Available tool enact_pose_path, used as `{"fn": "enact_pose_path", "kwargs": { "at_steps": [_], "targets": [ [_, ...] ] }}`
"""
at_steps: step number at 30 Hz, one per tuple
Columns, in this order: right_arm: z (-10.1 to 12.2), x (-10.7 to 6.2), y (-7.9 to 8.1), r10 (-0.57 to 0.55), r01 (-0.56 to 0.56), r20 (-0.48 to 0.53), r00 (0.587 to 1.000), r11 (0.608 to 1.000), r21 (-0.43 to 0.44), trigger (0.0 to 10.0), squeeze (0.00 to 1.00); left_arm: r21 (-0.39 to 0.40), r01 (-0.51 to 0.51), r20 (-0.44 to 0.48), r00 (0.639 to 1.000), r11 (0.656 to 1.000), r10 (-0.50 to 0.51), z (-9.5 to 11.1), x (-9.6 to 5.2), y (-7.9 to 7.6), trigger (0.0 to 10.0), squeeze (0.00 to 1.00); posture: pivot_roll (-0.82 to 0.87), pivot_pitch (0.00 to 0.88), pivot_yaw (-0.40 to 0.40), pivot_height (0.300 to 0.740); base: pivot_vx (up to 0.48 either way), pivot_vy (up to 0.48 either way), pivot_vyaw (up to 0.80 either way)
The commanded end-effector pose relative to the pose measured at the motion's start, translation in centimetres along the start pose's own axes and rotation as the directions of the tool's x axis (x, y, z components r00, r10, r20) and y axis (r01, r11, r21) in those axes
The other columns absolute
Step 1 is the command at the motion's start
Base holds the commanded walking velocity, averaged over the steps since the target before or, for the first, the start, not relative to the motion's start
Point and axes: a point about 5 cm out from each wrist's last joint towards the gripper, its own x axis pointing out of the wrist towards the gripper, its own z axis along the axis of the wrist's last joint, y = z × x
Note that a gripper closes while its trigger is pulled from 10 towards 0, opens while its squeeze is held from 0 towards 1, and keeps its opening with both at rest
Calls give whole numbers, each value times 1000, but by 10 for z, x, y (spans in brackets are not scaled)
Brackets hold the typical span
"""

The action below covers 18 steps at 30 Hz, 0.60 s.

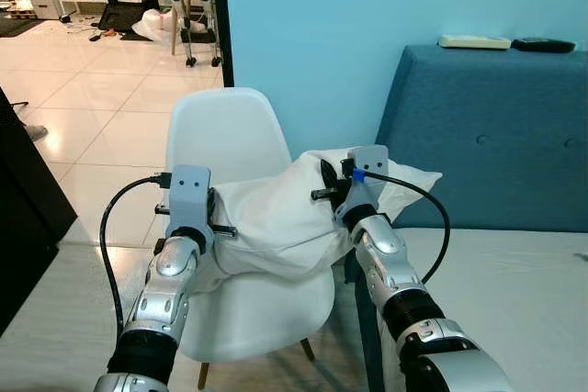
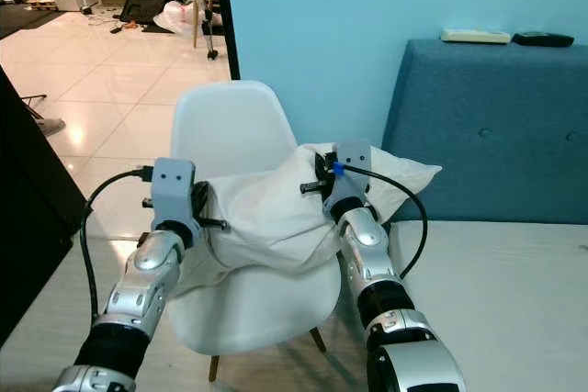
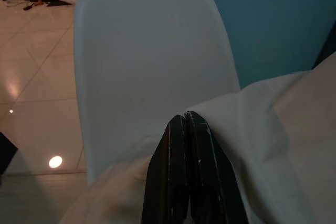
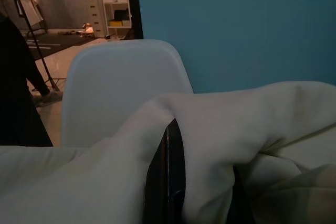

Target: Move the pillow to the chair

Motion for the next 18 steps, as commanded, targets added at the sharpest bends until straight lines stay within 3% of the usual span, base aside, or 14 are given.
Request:
{"fn": "enact_pose_path", "kwargs": {
  "at_steps": [1, 14, 18],
  "targets": [
    [0, 1, 3, 15, -15, -2, 1000, 1000, 7, 10000, 0, 27, 0, 52, 999, 1000, -1, 10, 4, 0, 10000, 0, 48, 26, -8, 675, 0, 0, 0],
    [-7, -1, 3, 16, -17, -41, 999, 1000, -10, 10000, 0, 58, -13, 30, 999, 998, 11, 4, 4, 3, 10000, 0, 50, 38, -9, 605, 0, 0, 0],
    [-10, -1, 6, 30, -31, -64, 997, 1000, -6, 10000, 0, 71, -13, 29, 1000, 997, 11, 3, 4, 3, 10000, 0, 51, 41, -11, 605, 0, 0, 0]
  ]
}}
